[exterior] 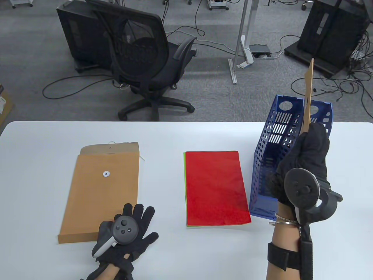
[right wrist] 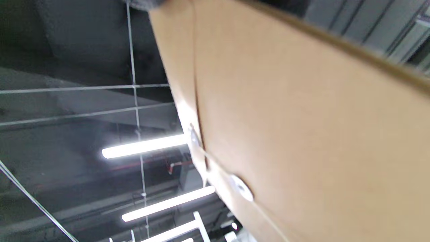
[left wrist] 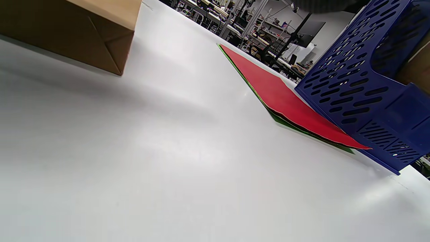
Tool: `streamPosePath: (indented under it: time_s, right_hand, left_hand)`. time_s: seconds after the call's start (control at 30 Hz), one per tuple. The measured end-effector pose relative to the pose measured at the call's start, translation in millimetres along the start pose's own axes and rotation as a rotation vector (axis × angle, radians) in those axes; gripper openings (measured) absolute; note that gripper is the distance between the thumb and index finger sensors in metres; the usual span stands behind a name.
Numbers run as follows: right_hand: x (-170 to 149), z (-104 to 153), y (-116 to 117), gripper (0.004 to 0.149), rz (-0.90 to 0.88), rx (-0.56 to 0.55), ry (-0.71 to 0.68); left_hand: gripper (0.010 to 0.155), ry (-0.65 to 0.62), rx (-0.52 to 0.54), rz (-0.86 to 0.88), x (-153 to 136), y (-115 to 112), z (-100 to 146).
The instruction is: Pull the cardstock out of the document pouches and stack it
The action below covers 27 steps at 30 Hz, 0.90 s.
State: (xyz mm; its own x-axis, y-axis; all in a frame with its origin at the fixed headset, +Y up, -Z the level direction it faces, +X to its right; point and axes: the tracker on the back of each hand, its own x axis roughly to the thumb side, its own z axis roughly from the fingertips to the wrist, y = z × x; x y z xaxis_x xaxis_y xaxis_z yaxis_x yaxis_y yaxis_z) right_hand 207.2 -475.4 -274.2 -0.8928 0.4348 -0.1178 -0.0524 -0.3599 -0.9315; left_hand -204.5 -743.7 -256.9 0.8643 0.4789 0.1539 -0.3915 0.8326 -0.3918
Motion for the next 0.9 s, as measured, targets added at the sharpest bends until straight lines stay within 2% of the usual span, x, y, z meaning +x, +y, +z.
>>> streamPosePath:
  time_s: [0.27, 0.4, 0.5, 0.63, 0.73, 0.8, 0.83, 0.9]
  right_hand:
    - [42.7, -16.2, -38.0, 0.042, -0.064, -0.141, -0.103]
    - [65.7, -16.5, -58.9, 0.042, -0.05, -0.237, -0.204]
    - [76.6, -13.0, -68.3, 0.042, -0.03, -0.276, -0.266]
    - [84.3, -6.6, -84.7, 0.041, -0.134, -0.309, -0.29]
    - [85.9, -5.5, -92.3, 0.042, -0.308, -0.241, -0.263]
    - [84.4, -4.2, -88.6, 0.042, -0.45, -0.155, -0.231]
    - [82.4, -1.9, -81.9, 0.041, -0.537, -0.071, -0.203]
    - [77.1, 5.5, -64.9, 0.041, -0.663, 0.09, -0.131]
  left_hand:
    - [0.077, -0.005, 0.0, 0.004, 0.0, -0.2, -0.3]
    - [0.08, -0.025, 0.001, 0.023, -0.1, 0.1, 0.2]
    - [0.083, -0.086, -0.011, 0.106, -0.1, 0.3, 0.7]
    - [0.086, -0.185, 0.002, 0.292, -1.8, 2.5, 2.0]
    - [0.089, -0.255, 0.027, 0.402, -3.2, 6.9, 3.5]
    - [0.092, -0.337, 0.109, 0.49, -3.6, 13.8, 3.7]
    - [0.093, -0.366, 0.171, 0.541, -3.7, 20.1, 3.4]
    - [0.096, -0.393, 0.216, 0.615, -5.3, 33.5, 2.5]
